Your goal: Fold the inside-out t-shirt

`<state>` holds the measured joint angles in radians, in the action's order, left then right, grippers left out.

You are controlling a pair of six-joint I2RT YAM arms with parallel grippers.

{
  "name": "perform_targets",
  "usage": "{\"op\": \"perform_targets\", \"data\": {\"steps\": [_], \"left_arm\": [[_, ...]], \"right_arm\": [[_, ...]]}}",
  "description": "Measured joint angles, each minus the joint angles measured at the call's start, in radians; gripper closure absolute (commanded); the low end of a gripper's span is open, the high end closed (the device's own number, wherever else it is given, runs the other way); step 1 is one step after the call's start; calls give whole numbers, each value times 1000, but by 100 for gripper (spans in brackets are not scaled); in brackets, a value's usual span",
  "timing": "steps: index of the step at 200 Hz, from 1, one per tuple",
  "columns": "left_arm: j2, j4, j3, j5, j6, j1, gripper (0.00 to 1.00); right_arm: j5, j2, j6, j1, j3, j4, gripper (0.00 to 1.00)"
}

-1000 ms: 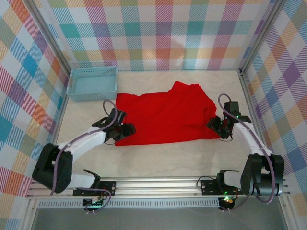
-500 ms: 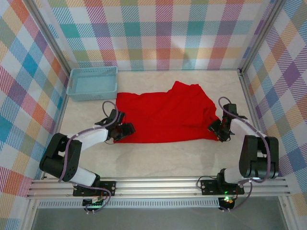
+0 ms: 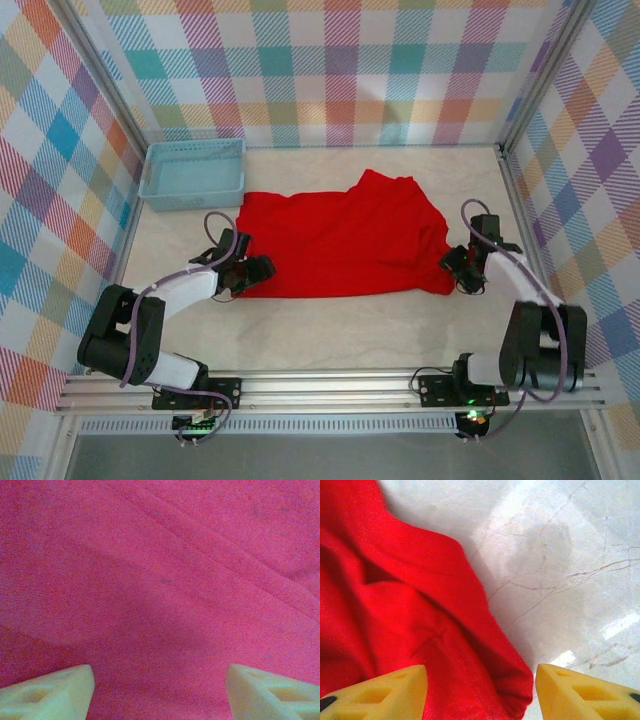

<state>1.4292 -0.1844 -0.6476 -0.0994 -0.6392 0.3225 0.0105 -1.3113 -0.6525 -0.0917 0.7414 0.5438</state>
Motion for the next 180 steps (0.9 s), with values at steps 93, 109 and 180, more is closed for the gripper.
{"op": "perform_targets", "data": {"steps": [93,109,180], "left_arm": [[0,-27,-10,15,4,-1,30],[0,-30,-10,23,4,-1,30],[0,-48,-10,34,9,-27,30]], "right_arm": [[-72,8,-68,43,-149,-36,67],[-59,-22,-67,42,-137,-24,82],[79,58,-61,47,-108,11,100]]}}
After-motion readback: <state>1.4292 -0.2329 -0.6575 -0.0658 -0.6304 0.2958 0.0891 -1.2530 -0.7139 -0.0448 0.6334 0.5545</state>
